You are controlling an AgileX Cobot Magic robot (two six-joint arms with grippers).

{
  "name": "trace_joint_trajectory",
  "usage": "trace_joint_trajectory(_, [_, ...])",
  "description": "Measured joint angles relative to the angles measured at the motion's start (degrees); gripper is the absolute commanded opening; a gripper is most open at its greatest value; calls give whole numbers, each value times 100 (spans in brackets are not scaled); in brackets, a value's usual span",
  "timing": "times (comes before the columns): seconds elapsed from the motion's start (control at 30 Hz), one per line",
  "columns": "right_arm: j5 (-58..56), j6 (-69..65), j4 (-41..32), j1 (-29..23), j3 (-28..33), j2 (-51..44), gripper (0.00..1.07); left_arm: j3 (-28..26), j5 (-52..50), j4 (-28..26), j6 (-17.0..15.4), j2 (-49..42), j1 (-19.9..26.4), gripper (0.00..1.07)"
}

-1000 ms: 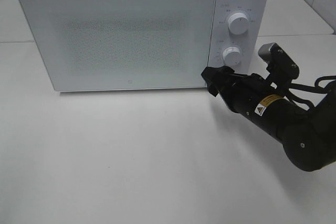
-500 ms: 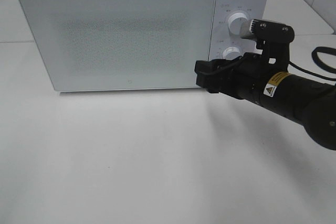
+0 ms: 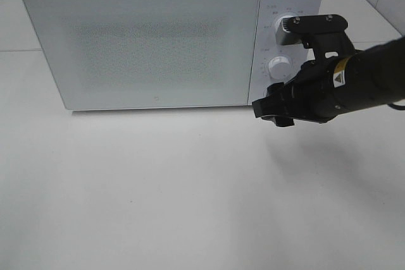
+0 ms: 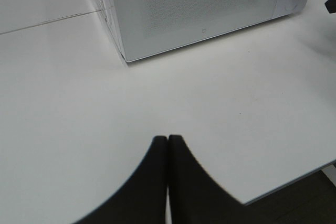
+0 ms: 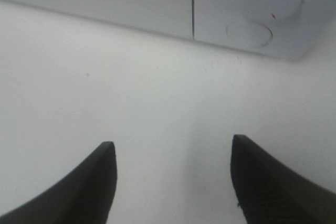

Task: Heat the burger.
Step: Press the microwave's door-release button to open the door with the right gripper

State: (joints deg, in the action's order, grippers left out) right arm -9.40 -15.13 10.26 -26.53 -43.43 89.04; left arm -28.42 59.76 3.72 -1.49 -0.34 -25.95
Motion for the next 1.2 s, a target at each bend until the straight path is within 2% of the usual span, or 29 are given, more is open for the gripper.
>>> trace_joint_trajectory(0.03, [-470, 74, 0, 0, -183, 0, 61, 0, 0, 0, 0, 0, 0, 0])
trace_joint_trajectory(0.07, [-470, 74, 0, 0, -183, 0, 61, 0, 0, 0, 0, 0, 0, 0])
trace_joint_trajectory(0.1, [-1220, 252, 0, 6, -493, 0, 61, 0, 0, 0, 0, 0, 0, 0])
trace_joint_trajectory(0.23, [-2034, 476, -57, 166, -877, 0, 61, 0, 0, 0, 0, 0, 0, 0])
trace_joint_trajectory(0.27, [-2424, 556, -178, 539, -1077, 0, 61, 0, 0, 0, 0, 0, 0, 0])
trace_joint_trajectory(0.33, [-2561, 602, -241, 710, -1152, 0, 61, 0, 0, 0, 0, 0, 0, 0])
trace_joint_trajectory(0.4, [-3163, 768, -739, 1616, -1427, 0, 61, 0, 0, 0, 0, 0, 0, 0])
trace_joint_trajectory(0.5, [-3277, 791, -871, 1839, -1467, 0, 61, 0, 0, 0, 0, 0, 0, 0])
trace_joint_trajectory(0.53, [-3529, 796, -1089, 2172, -1507, -23, 61, 0, 0, 0, 0, 0, 0, 0])
trace_joint_trajectory(0.67, [-4148, 688, -1220, 2647, -1513, -298, 61, 0, 0, 0, 0, 0, 0, 0])
trace_joint_trajectory(1.07, [-5019, 607, -1278, 2681, -1375, -1868, 61, 0, 0, 0, 0, 0, 0, 0])
trace_joint_trajectory(1.2, [-5334, 676, -1278, 2681, -911, -2848, 61, 0, 0, 0, 0, 0, 0, 0])
